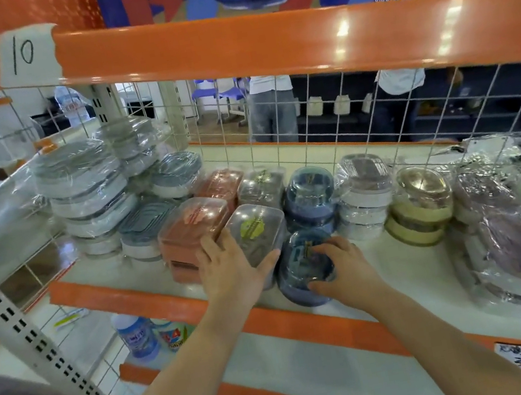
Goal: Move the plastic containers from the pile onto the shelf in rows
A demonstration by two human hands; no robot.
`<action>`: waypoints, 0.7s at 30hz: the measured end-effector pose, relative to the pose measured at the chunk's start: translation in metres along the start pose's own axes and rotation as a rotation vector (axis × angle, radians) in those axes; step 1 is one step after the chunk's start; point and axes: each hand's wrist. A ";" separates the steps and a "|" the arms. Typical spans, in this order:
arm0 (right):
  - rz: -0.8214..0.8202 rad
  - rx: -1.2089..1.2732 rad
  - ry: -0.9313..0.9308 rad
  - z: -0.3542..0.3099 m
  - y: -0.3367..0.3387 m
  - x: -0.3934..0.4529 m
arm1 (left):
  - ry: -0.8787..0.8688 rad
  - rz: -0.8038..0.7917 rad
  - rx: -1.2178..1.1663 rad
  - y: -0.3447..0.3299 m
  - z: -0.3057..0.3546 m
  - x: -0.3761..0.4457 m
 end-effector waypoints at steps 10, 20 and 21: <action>-0.081 -0.082 -0.002 -0.003 0.012 0.006 | -0.399 -0.104 0.147 0.015 -0.020 0.017; -0.106 -0.130 -0.002 -0.006 0.011 0.005 | -0.331 -0.002 0.301 0.009 0.009 0.018; -0.109 -0.131 -0.003 -0.006 0.011 0.005 | -0.331 -0.019 0.286 0.010 0.009 0.020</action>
Point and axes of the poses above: each hand's wrist, its own x-axis towards the middle knuckle, its own y-axis out of the back of the hand, z = x × y, and after that the axes turned 14 degrees about y, right-handed
